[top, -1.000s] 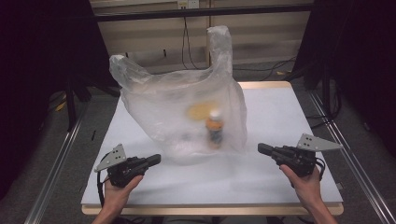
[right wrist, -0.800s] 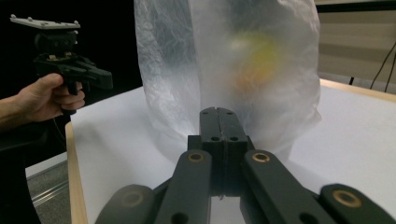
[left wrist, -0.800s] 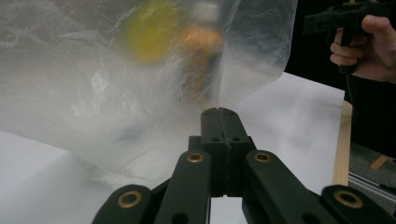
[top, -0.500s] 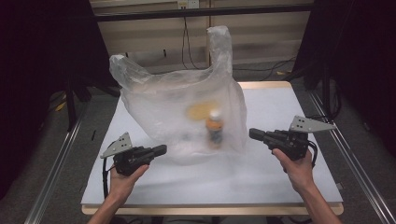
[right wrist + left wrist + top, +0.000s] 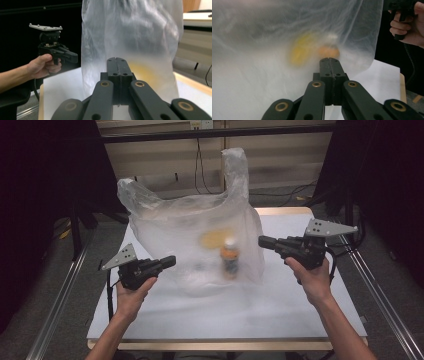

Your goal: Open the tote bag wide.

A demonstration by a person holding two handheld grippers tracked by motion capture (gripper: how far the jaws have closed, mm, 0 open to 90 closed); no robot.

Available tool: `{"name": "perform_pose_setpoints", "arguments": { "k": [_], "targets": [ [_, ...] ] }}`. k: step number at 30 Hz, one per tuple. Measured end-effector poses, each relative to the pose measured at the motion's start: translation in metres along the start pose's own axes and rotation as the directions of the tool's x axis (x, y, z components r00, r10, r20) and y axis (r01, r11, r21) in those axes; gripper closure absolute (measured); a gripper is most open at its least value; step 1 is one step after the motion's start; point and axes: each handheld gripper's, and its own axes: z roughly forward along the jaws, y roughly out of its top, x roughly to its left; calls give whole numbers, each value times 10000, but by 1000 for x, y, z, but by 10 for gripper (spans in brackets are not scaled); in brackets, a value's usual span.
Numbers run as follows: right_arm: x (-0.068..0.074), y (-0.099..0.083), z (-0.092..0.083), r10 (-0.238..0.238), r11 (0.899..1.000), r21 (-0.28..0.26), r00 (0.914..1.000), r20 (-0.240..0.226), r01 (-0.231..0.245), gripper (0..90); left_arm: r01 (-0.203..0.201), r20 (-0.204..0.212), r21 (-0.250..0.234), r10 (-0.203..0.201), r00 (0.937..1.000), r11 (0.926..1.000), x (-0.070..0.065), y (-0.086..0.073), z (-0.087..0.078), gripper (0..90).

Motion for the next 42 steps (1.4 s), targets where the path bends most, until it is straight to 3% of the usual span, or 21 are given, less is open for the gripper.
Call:
{"name": "perform_pose_setpoints", "arguments": {
  "k": [4,8,13,21,31,34,39,42],
  "targets": [
    [-4,17,4,-106,9998,-144,9999,-52,105,900,-127,-75,-314,125,9999,9994,3,15,-2,900],
    [-4,29,8,-245,9995,-211,9996,-123,243,900,-525,-178,-534,516,9985,9972,7,36,-2,900],
    [-13,51,15,-369,9987,-356,9993,48,371,900,-676,-77,-967,672,9977,9930,10,62,-1,900],
    [-23,70,25,-477,9982,-372,9988,66,479,900,-752,-5,-1311,758,9971,9885,17,83,5,900],
    [-34,84,46,-420,9986,-338,9991,-87,417,900,-638,161,-1276,664,9977,9898,26,105,23,900],
    [-39,89,55,-337,9986,-415,9993,-159,330,900,-615,117,-990,629,9979,9932,29,109,31,900],
    [-43,91,70,-251,9992,-308,9991,-353,240,900,-509,129,-350,514,9986,9981,34,100,52,900],
    [-43,83,80,-291,9995,101,9982,-519,297,900,-457,172,-142,460,9988,9989,35,93,60,900]
  ]
}}
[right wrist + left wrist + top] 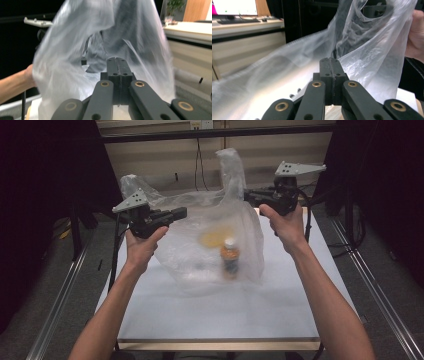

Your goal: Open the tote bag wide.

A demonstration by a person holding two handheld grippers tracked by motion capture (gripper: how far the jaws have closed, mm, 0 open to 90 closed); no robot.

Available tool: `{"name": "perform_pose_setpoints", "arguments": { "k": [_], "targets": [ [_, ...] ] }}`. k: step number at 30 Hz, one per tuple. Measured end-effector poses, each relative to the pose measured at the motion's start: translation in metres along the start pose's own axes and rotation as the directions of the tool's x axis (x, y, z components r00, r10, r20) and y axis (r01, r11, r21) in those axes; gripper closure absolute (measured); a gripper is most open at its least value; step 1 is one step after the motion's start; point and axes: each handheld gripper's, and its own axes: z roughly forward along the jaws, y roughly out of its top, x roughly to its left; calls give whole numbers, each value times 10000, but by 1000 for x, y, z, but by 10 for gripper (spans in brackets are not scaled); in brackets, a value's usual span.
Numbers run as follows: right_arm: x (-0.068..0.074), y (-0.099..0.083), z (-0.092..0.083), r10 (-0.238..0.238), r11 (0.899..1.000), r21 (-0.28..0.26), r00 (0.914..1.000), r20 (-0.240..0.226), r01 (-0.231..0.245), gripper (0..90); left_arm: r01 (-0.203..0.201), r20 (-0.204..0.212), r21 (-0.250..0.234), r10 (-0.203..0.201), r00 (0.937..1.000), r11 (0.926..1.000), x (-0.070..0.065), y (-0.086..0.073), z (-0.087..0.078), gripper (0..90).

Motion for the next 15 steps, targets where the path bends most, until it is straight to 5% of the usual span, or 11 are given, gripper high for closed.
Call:
{"name": "perform_pose_setpoints", "arguments": {
  "k": [15],
  "targets": [
    [4,-60,14,375,9933,1112,9985,-401,-329,900,305,756,478,-340,9966,9984,-13,-32,30,900]
  ]
}}
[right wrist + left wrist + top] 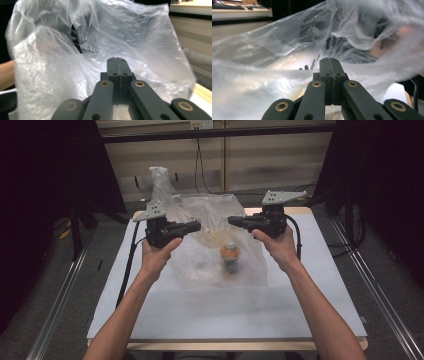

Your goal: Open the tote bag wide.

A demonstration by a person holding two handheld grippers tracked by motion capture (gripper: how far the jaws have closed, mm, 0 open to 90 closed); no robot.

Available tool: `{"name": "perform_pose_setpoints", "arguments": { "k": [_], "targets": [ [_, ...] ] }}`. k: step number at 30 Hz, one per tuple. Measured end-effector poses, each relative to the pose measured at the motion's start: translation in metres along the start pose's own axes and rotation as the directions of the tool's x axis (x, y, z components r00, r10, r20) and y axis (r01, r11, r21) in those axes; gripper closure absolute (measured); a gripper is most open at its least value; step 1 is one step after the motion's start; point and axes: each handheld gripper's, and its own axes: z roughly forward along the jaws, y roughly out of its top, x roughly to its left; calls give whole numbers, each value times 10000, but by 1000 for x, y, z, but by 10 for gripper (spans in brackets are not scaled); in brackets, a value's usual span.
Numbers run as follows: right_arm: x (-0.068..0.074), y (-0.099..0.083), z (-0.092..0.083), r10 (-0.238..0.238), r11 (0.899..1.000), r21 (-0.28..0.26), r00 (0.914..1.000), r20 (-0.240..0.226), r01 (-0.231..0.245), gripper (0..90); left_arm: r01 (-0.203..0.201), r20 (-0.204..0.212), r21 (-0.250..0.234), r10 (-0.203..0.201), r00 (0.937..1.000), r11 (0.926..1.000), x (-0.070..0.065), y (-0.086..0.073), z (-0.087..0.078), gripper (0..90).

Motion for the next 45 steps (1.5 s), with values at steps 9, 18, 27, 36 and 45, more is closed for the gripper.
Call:
{"name": "perform_pose_setpoints", "arguments": {
  "k": [9,18,27,36,45],
  "targets": [
    [0,-32,-9,247,9992,300,9996,124,-251,900,286,353,214,-293,9989,9994,-4,-19,18,900],
    [-6,-65,-19,713,9963,455,9971,265,-725,900,370,579,678,-409,9975,9970,-4,-40,30,900],
    [-14,-94,-22,1208,9895,748,9916,466,-1241,900,499,598,1387,-587,9965,9891,1,-64,40,900],
    [-22,-127,-16,1490,9782,1339,9858,777,-1585,900,918,327,2067,-1006,9944,9741,7,-92,49,900],
    [-26,-155,-4,1401,9586,2350,9849,1016,-1605,900,862,409,3042,-1034,9938,9487,16,-119,58,900]
  ]
}}
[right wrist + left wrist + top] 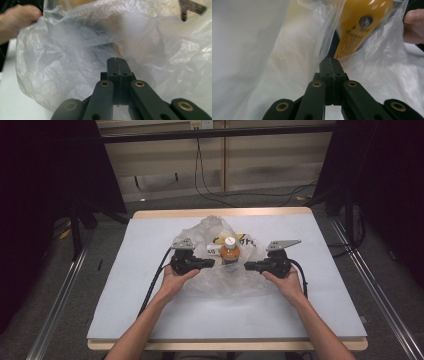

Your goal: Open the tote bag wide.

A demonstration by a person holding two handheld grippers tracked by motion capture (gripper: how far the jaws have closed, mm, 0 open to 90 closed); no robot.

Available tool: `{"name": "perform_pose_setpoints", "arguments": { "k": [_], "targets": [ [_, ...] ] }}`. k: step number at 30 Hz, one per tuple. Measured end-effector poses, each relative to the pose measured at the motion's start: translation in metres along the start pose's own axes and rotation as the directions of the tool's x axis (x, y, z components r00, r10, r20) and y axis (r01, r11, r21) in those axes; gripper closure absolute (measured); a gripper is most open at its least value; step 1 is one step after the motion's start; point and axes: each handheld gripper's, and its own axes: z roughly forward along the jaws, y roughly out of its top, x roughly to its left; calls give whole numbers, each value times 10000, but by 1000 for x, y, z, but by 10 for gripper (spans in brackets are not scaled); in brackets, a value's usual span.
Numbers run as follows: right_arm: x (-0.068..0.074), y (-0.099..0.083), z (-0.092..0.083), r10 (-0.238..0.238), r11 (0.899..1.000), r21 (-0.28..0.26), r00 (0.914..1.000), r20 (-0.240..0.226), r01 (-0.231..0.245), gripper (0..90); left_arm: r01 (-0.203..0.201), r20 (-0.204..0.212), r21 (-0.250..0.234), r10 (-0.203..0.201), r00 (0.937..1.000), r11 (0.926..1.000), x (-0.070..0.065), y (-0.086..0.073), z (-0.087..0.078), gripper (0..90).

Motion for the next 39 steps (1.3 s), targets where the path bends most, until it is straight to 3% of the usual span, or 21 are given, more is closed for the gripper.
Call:
{"name": "perform_pose_setpoints", "arguments": {
  "k": [5,9,12,14,15,16,20,21,22,25,28,29,31,33,35,39],
  "targets": [
    [-11,-14,5,111,9976,680,9994,336,-133,900,311,-214,367,-303,9993,9988,9,-12,1,900],
    [-16,-20,4,166,9959,884,9986,509,-211,900,547,-397,563,-525,9978,9969,17,-19,1,900],
    [-17,-23,6,99,9923,1228,9982,589,-171,900,536,-449,866,-498,9977,9948,19,-25,2,900],
    [-15,-23,7,-152,9899,1415,9983,560,71,900,664,-429,727,-634,9971,9951,19,-25,1,900],
    [-14,-23,8,-248,9863,1641,9977,626,142,900,523,-601,901,-469,9971,9946,20,-25,-1,900],
    [-13,-23,8,-322,9851,1709,9966,763,188,900,344,-768,1395,-238,9968,9896,19,-27,-3,900],
    [-15,-25,1,-341,9829,1830,9956,871,177,900,156,-772,1782,-18,9970,9839,19,-30,-8,900],
    [-17,-26,-6,-338,9809,1939,9944,998,138,900,308,-845,1812,-157,9963,9830,19,-31,-10,900],
    [-17,-26,-6,-338,9809,1939,9944,998,138,900,96,-954,1918,89,9954,9814,20,-31,-14,900],
    [-16,-30,-16,-532,9762,2153,9909,1237,255,900,150,-939,2128,52,9956,9770,18,-35,-24,900],
    [-15,-34,-24,-485,9768,2134,9900,1327,192,900,214,-995,1955,-19,9950,9805,20,-42,-34,900],
    [-15,-35,-26,-518,9762,2157,9891,1381,210,900,556,-1043,1885,-363,9939,9805,18,-44,-37,900],
    [-11,-35,-28,-776,9711,2355,9845,1573,389,900,408,-1132,2000,-183,9934,9789,18,-44,-41,900],
    [-11,-35,-28,-851,9702,2381,9835,1597,453,900,483,-1067,1895,-283,9939,9807,18,-47,-43,900],
    [-12,-36,-30,-714,9730,2282,9848,1584,339,900,549,-1144,1878,-337,9929,9807,17,-47,-45,900],
    [-10,-35,-32,-559,9810,1916,9897,1317,299,900,434,-699,1331,-343,9970,9901,9,-41,-47,900]
  ]
}}
